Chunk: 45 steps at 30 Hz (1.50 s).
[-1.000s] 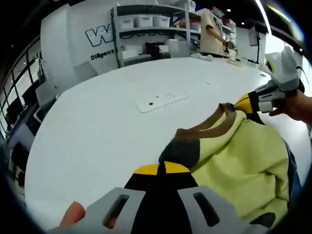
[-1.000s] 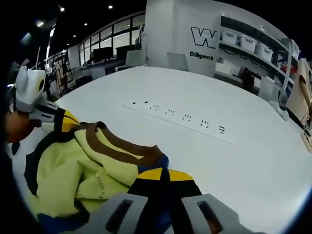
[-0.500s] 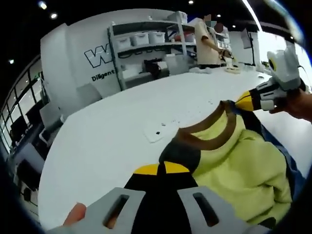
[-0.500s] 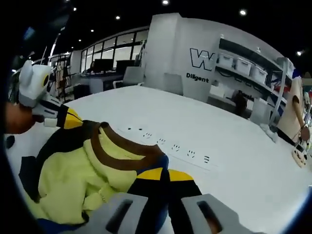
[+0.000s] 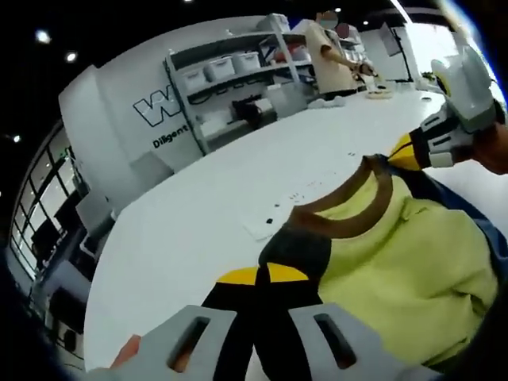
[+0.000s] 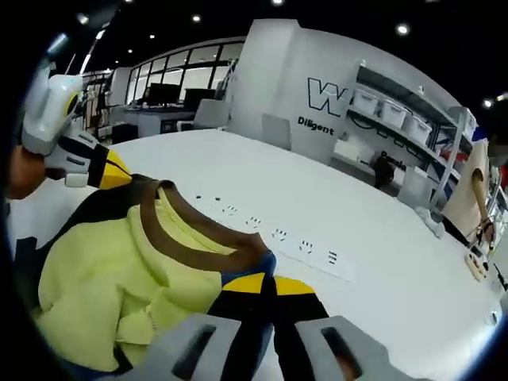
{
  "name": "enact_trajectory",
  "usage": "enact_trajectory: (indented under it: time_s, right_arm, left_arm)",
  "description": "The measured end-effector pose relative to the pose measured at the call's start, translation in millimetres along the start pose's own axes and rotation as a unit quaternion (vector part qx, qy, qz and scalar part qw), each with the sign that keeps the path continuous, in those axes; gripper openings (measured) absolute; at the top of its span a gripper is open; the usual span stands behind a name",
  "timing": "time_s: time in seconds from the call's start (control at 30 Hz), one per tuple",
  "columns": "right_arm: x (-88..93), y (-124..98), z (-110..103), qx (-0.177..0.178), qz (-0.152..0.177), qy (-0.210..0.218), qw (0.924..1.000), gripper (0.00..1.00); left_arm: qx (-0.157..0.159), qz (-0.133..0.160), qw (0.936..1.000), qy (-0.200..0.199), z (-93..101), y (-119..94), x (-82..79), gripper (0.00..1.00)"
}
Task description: Fold the garment on the visible template until the final outline fits inside the template.
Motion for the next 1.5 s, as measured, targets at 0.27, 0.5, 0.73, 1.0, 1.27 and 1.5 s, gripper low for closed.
enact_trajectory:
  time_s: [0.27,0.5,0.73,1.0,1.27,1.5]
  right_arm:
    - [12.2,13,-1,0.004,-0.016,-0.004,0.9999,0.00]
    - [23.1,18,-5,0.003,-0.029,-0.012,0.9995,0.00]
    - [30.7,20,-6,0.002,-0.035,-0.015,0.9993,0.00]
    - [31.1,19,-4,0.000,-0.039,-0.004,0.9992,0.00]
    - [32.1,17,4,0.007,-0.044,0.029,0.9986,0.00]
    - [27.2,13,18,0.023,-0.039,0.049,0.9978,0.00]
  left_arm:
    - [-0.001,-0.014,0.9999,0.007,1.4,14,11.0,0.04]
    - [0.002,-0.027,0.9995,0.016,2.7,21,21.3,0.05]
    - [0.005,-0.042,0.9989,0.021,3.9,25,30.9,0.05]
    - [0.020,-0.040,0.9990,-0.003,3.4,25,33.9,0.04]
    - [-0.002,-0.031,0.9978,-0.059,-11.0,15,30.0,0.05]
    - [-0.021,-0.038,0.9956,-0.083,-29.1,4,34.4,0.04]
Point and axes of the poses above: the point that each gripper's makers call its tool centre point, and the gripper's own axes: y roughly forward along the fingers, z roughly to its right, x roughly out of its underside, the point moved 1 cm from there along -y, roughly backward along the fingers, and after that the axes turned 8 degrees about x, right-handed, at the moved point
